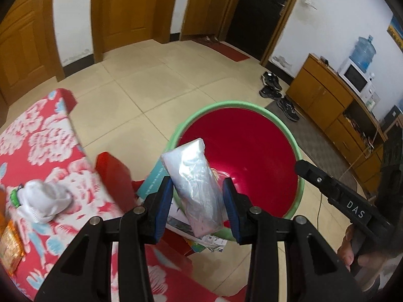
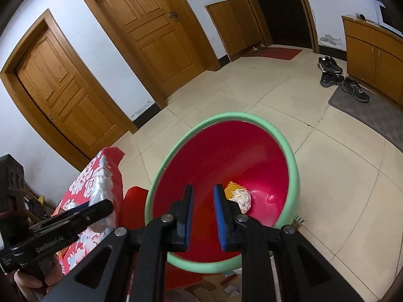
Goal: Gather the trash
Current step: 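Open the right tool and left tool to drop both items into the bin, then move both tools back over the table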
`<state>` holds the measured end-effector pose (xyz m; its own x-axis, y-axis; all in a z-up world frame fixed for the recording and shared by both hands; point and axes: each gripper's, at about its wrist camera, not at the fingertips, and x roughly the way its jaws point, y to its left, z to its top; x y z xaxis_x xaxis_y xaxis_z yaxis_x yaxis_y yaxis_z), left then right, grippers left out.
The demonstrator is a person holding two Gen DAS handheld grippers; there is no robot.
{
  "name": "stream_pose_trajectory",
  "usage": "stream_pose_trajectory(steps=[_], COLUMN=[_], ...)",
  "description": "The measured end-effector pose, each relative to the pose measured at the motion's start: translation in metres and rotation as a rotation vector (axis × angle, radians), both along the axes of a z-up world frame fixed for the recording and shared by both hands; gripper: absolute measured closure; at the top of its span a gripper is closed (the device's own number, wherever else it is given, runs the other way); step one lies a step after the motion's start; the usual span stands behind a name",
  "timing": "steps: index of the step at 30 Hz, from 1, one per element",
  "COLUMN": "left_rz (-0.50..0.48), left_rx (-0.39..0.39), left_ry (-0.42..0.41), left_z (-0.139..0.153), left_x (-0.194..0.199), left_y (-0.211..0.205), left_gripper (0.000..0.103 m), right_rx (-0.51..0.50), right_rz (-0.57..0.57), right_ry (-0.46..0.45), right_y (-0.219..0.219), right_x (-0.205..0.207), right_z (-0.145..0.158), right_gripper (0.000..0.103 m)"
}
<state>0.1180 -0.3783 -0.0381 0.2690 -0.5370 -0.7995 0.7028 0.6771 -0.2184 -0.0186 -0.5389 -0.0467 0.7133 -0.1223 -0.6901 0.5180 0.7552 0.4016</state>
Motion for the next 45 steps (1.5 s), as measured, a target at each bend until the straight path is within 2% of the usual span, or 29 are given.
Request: stream_pose_trajectory(steps=[9,11,13,19,21,32,45], left_rz=[-0.070,-0.069,-0.059,-0.039,-0.021,0.096,0.269], left_rx=[0.025,0.021,0.011,-0.001,-0.014,-0.058,-0.061], left_ry=[0.012,0.005,-0.004,-0.008,0.003,-0.007,-0.021], left_z=[-0.017,-0.017,-0.015,-0.007,-0.003,0.016,0.022], left_x=[-0.008,-0.009,-0.010,-0.012,-0.012,-0.007,0.010], left_y=[-0.029,-0.029,-0.028,-0.016,-0.007,0.059,0.152], left_gripper=[0.060,0.045,0.039,0.039,0.039,0.039,0.039], right_rx=[0.003,0.011,0.022,0.039,0.042,0.066,0.059], right_rz=[-0.011,-0.016,-0.019,-0.032,-0.035,-0.013,0.078], right_ry=[0.011,0.006,0.003,0.000,-0.002,-0.033,-0.045], right_y=[-0.002,-0.003,-0.003,-0.002,-0.001,0.021,0.068], right_x=[0.004,0.001,0.001,-0.004,-0.006,-0.014,-0.002], right_z=[-0.003,-0.004,-0.006,-0.008,-0.007,0.002,0.017], right_gripper=[0.083,0.083,0.082,0.069,0.060,0.035,0.033])
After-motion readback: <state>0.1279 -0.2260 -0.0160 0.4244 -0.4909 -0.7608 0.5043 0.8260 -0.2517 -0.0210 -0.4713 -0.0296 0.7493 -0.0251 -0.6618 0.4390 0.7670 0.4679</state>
